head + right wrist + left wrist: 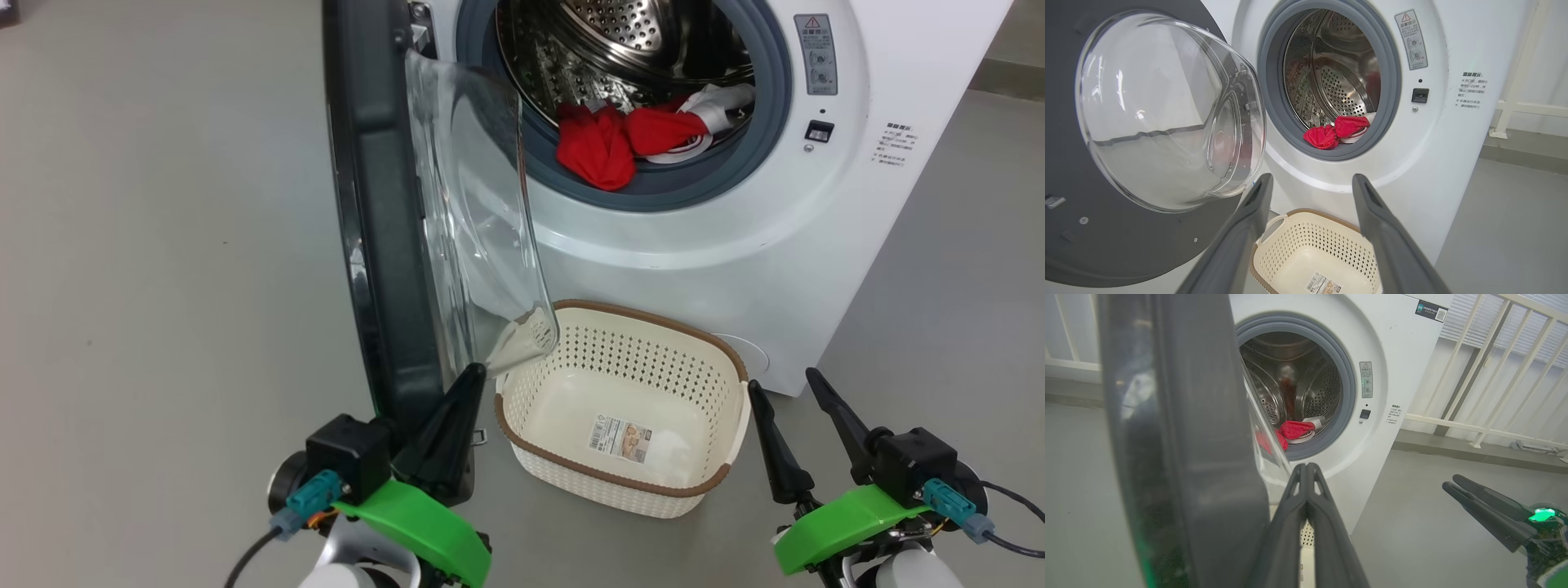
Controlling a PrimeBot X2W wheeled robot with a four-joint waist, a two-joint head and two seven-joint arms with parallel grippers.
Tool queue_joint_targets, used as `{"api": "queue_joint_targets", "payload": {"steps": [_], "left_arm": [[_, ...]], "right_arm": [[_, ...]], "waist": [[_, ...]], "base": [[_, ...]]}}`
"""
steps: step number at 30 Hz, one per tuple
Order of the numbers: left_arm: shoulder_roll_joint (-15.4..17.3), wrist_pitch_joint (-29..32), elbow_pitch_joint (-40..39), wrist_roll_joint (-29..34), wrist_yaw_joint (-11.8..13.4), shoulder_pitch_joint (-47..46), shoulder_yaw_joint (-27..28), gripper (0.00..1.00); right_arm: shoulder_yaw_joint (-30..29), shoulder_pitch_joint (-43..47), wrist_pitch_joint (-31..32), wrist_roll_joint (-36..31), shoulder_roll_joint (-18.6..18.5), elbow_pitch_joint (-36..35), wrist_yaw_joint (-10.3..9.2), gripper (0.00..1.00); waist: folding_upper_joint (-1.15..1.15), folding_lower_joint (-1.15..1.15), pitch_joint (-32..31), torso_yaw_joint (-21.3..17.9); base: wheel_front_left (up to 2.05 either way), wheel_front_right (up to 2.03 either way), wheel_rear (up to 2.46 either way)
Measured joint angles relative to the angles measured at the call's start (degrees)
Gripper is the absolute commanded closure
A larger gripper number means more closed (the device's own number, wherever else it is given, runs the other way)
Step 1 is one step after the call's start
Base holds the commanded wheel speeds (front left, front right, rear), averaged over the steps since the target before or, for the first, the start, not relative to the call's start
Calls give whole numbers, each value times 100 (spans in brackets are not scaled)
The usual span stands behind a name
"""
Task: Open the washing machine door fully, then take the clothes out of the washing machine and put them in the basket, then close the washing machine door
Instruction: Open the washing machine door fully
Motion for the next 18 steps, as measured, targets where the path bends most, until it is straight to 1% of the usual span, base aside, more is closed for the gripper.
{"api": "queue_joint_targets", "payload": {"steps": [2, 5, 12, 18], "left_arm": [[20, 47, 32, -15, 99, 0, 57, 100], [23, 87, 32, -29, 176, 0, 87, 100], [66, 88, 24, -43, 232, 24, 193, 100], [210, 26, 37, -134, 438, 36, 504, 100]], "right_arm": [[0, 1, 0, 20, 0, 30, 0, 0], [-2, 1, 0, 20, 0, 36, 0, 0], [-11, 1, 0, 19, -1, 48, 0, 0], [18, 1, 0, 18, -1, 82, 0, 0]], "waist": [[0, 0, -6, 27], [0, 0, -13, 68], [0, 0, -5, 206], [0, 0, 45, 358]], "base": [[0, 0, 0], [0, 0, 0], [0, 0, 0], [0, 0, 0]]}}
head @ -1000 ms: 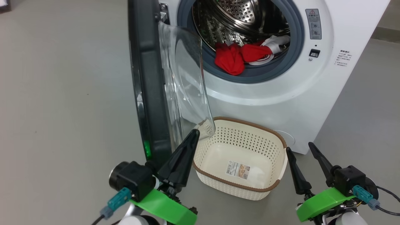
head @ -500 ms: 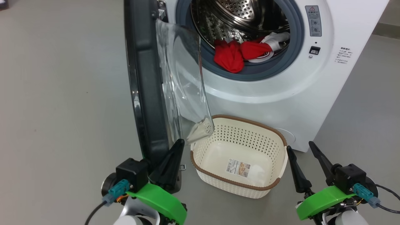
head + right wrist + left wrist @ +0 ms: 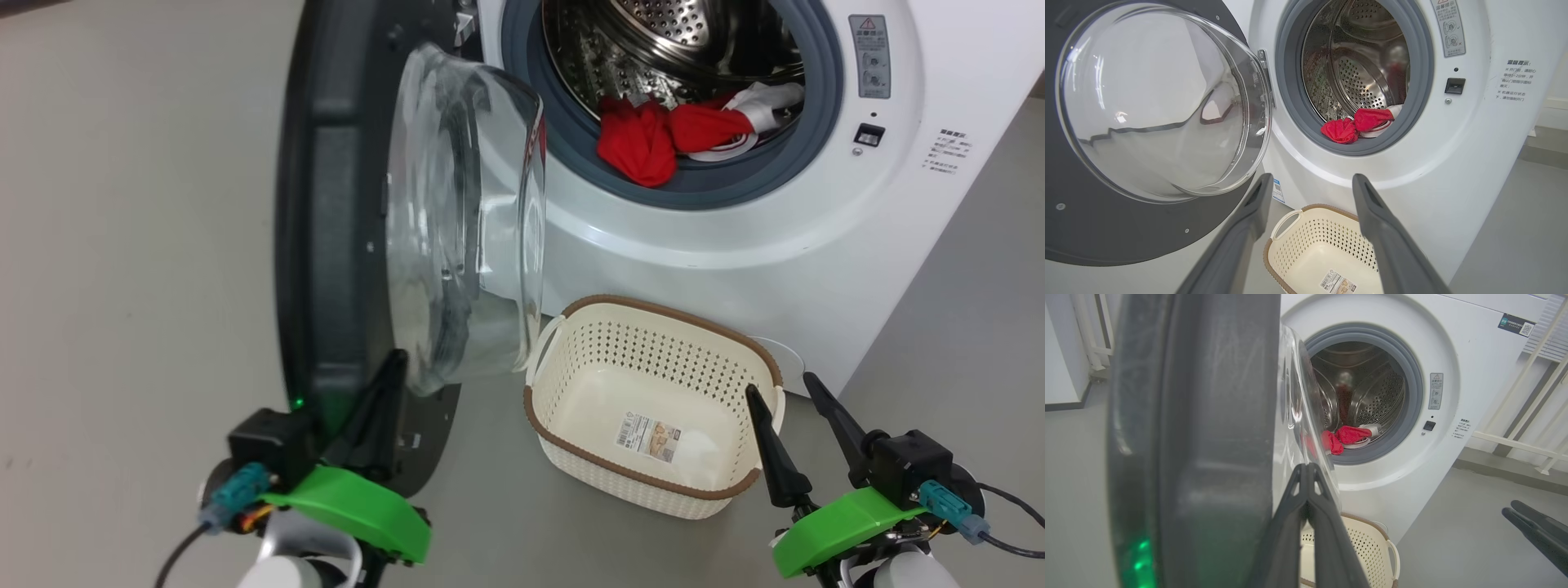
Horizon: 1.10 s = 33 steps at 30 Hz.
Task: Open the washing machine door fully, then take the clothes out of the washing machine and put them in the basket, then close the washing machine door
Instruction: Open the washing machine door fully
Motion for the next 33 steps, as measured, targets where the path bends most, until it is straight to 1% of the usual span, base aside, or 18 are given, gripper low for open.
{"api": "queue_joint_targets", "payload": {"steps": [6, 9, 12, 15, 30, 33], "left_arm": [[158, -182, 191, -159, 140, 13, 407, 100], [314, -263, 396, -133, 233, 10, 542, 100], [381, -348, 524, -160, 345, 9, 776, 100], [447, -428, 608, -252, 399, 9, 959, 100], [810, -905, 1411, -505, 389, -371, 1573, 100], [855, -972, 1623, -548, 328, -500, 1667, 100]], "right_arm": [[23, -15, 0, -43, -1, 12, 0, 0], [51, -42, 0, -62, -2, 34, 0, 0], [143, -89, 0, -62, -1, 46, 0, 0], [156, -133, 0, -90, -4, 48, 0, 0], [175, -280, 0, -461, -12, 73, 0, 0], [176, -280, 0, -471, -12, 71, 0, 0]], "waist": [[0, 0, 89, 73], [0, 0, 127, 93], [0, 0, 163, 69], [0, 0, 211, 36], [0, 0, 481, -160], [0, 0, 520, -192]], "base": [[0, 0, 0], [0, 0, 0], [0, 0, 0], [0, 0, 0], [0, 0, 0], [0, 0, 0]]}}
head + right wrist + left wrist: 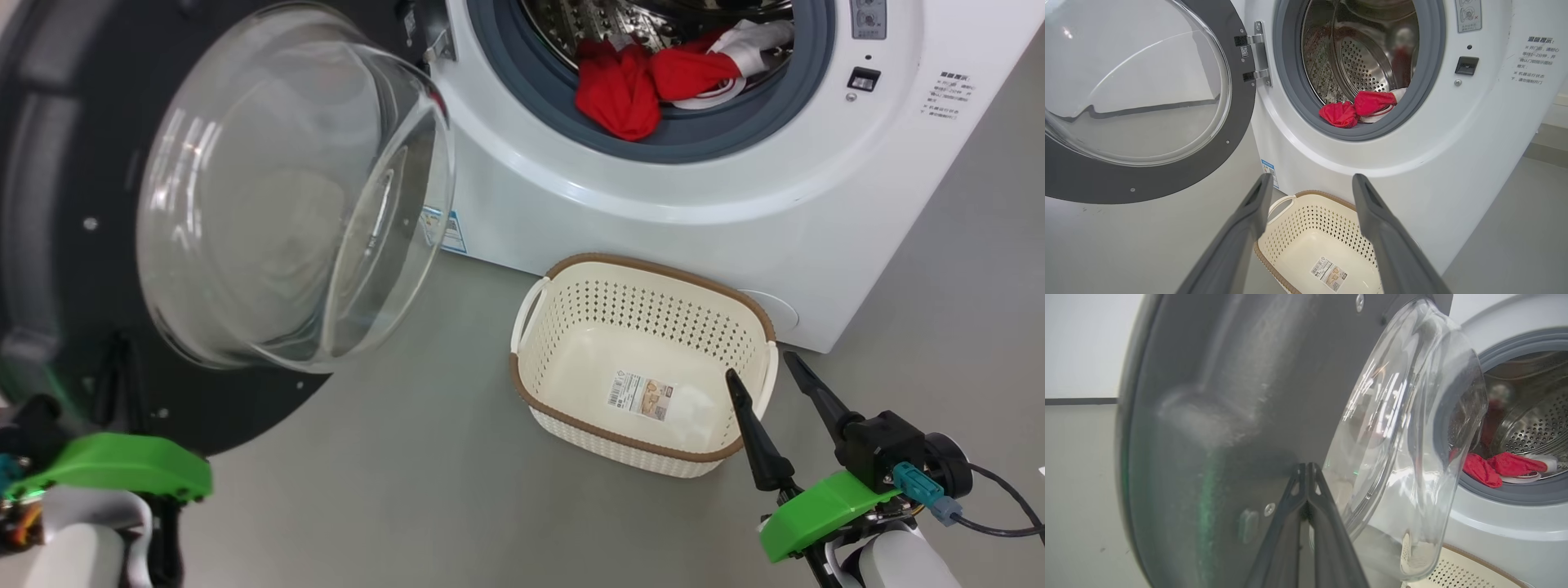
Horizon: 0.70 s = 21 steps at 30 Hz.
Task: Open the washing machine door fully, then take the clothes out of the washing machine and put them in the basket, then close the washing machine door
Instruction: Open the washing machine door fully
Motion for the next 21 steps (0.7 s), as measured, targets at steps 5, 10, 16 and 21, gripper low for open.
{"api": "queue_joint_targets", "payload": {"steps": [5, 10, 16, 21], "left_arm": [[81, -86, 393, -56, -90, -285, 268, 100], [125, -136, 686, -52, -163, -475, 417, 100], [189, -136, 872, 168, -178, -674, 608, 100], [183, -137, 1099, 337, -234, -779, 906, 100]], "right_arm": [[4, -1, 0, -1, -1, -2, 0, 0], [4, -39, 0, -48, -1, -2, 0, 0], [-1, -129, 0, -85, -3, -5, 0, 0], [1, -167, 0, -102, -4, 0, 0, 0]], "waist": [[0, 0, 70, -33], [0, 0, 138, -35], [0, 0, 215, -19], [0, 0, 255, -31]], "base": [[0, 0, 0], [0, 0, 0], [0, 0, 0], [0, 0, 0]]}}
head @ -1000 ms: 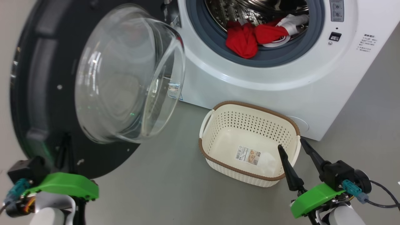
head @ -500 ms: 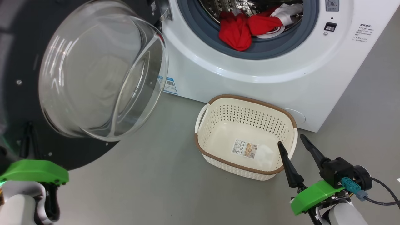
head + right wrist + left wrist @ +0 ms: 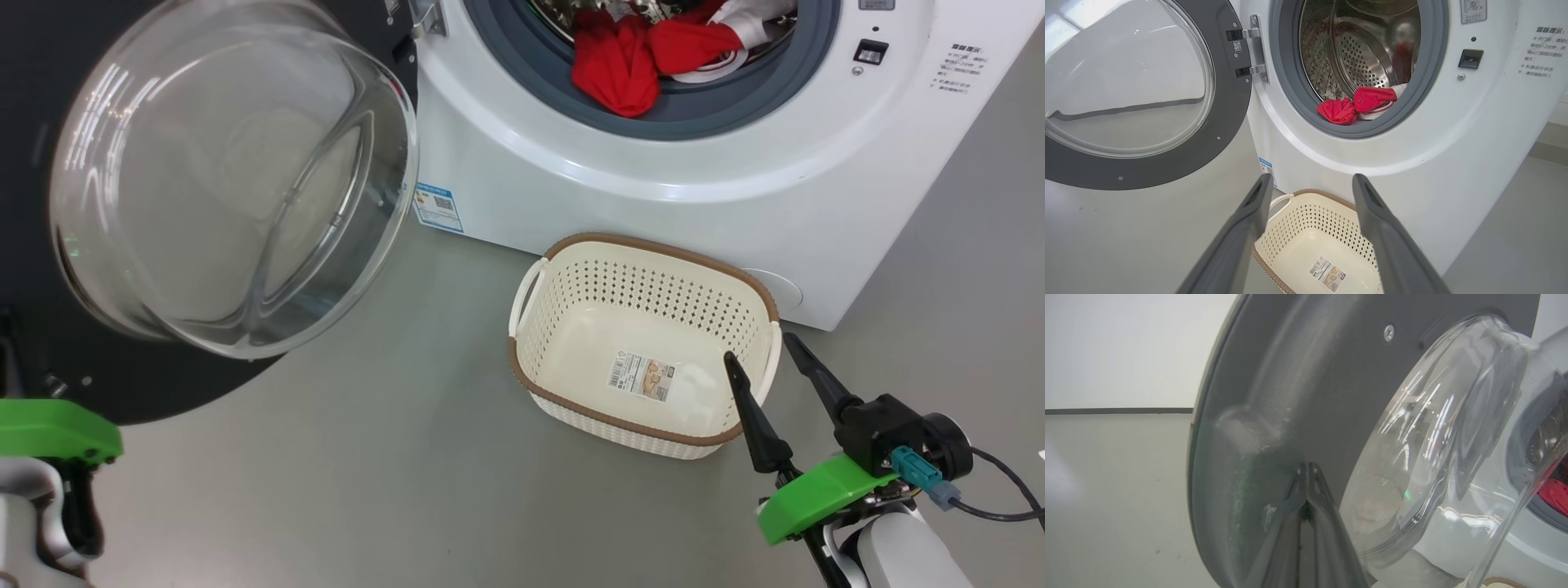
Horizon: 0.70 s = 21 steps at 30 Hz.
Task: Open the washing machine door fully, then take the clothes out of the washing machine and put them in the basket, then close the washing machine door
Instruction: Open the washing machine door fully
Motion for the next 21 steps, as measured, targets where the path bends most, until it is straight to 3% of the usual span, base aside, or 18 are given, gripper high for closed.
{"api": "queue_joint_targets", "payload": {"steps": [6, 12, 13, 15, 16, 17, 21], "left_arm": [[-77, 0, 59, 186, -69, -40, 450, 100], [-304, 0, -99, 346, -301, -17, 772, 100], [-341, 0, -203, 380, -352, 7, 823, 91], [-408, -19, -433, 430, -435, 97, 903, 60], [-437, -20, -580, 448, -474, 165, 934, 5], [-467, -25, -731, 493, -521, 234, 959, 0], [-676, -41, -1311, 579, -642, 523, 980, 0]], "right_arm": [[15, -45, 0, 1, -1, 49, 0, 0], [9, -48, 0, 58, -1, 90, 0, 0], [-9, -48, 0, 73, -1, 89, 0, 0], [-46, -48, 0, 108, -2, 89, 0, 0], [-59, -47, 0, 122, -1, 87, 0, 0], [-75, -47, 0, 123, -1, 85, 0, 0], [-214, -41, 0, 209, 2, 42, 0, 0]], "waist": [[0, 0, -8, -56], [0, 0, -120, -108], [0, 0, -146, -119], [0, 0, -204, -139], [0, 0, -233, -153], [0, 0, -261, -169], [0, 0, -377, -257]], "base": [[0, 0, 0], [0, 0, 0], [0, 0, 0], [0, 0, 0], [0, 0, 0], [0, 0, 0], [0, 0, 0]]}}
